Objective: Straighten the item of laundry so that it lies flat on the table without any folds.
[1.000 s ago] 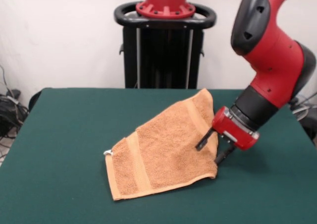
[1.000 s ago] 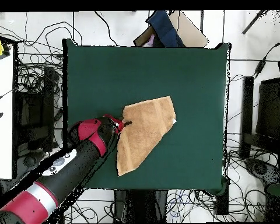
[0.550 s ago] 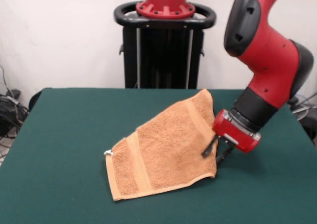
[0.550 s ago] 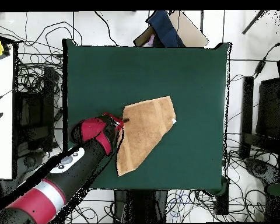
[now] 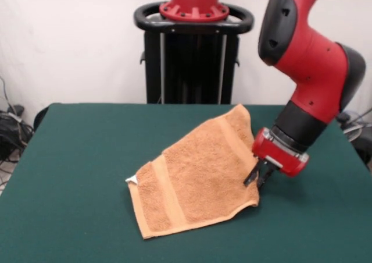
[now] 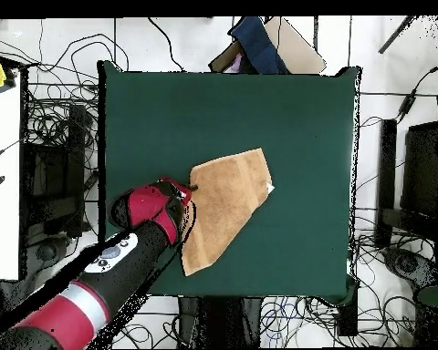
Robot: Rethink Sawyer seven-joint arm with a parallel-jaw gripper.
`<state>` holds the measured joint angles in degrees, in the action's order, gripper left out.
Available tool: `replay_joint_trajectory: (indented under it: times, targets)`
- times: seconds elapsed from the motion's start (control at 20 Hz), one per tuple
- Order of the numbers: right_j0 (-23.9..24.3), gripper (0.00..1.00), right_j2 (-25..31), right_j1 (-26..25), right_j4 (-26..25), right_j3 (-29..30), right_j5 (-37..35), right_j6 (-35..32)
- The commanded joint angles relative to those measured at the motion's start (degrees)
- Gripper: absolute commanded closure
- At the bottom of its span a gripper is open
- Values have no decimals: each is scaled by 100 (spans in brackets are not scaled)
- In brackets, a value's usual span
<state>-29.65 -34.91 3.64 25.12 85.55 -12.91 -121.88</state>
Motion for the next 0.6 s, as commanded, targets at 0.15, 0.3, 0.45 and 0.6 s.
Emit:
replay_joint_trajectory:
  times: [0.15,0.3,0.45,0.6]
  targets:
    - [2052,100,3264,1193,-1032,1522,2232,-1082]
    - [2907,100,4027,1051,-1850,1639,2844,-1247]
    - [3379,100,4431,826,-2358,1593,3017,-1269]
    - [3485,100,4545,704,-2518,1522,3001,-1281]
